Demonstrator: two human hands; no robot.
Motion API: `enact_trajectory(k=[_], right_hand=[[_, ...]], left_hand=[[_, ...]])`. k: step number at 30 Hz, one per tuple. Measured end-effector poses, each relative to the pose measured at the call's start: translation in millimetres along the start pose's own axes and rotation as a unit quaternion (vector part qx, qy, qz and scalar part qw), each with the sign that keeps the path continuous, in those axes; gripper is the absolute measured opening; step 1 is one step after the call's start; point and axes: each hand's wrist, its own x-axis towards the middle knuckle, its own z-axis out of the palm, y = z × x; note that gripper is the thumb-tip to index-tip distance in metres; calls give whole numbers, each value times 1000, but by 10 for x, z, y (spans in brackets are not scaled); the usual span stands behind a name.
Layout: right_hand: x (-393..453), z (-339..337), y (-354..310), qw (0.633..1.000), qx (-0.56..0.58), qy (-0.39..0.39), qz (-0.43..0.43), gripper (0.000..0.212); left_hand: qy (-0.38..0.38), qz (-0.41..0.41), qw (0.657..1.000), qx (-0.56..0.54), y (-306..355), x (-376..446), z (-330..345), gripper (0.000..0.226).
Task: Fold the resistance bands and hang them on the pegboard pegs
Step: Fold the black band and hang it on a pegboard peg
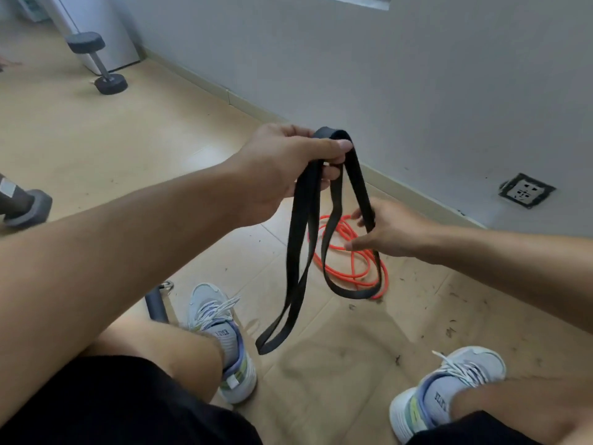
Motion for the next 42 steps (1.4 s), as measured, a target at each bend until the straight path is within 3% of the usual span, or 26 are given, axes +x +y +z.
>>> enact_trajectory(k=[2,5,7,10,14,19,31,35,37,39,42], right_hand=[[14,66,72,998,-17,-64,18,49],[11,210,144,997,11,-77,27,72],[7,275,181,994,33,-95,45,75],[7,336,233,984,27,-174,22,63],[59,353,242,988,0,-155,-8,32],[155,216,464,984,-29,-175,-10,27],[158,-127,946,959,-142,-237,59,16],[153,-293,1035,971,-45,-224,75,15],[153,-391,1098,972,-48,-215,86,22],[133,-472,1215,969,-41,-212,118,26],[131,-537,1348,963,80,-210,147,27]], left_hand=[[7,-13,999,-34,1,0,33,4],[20,-17,997,-67,11,14,105,5],[29,-16,995,-98,25,32,134,9],[40,-17,988,-148,50,65,157,11],[72,-6,979,-189,76,134,145,12],[164,9,963,-213,14,318,-95,14],[297,-51,947,-108,-390,640,-788,12],[336,-79,936,-69,-517,686,-1019,15],[342,-86,934,-50,-568,690,-1165,9],[347,-102,931,-39,-616,667,-1292,19],[340,-121,933,0,-674,624,-1391,27]])
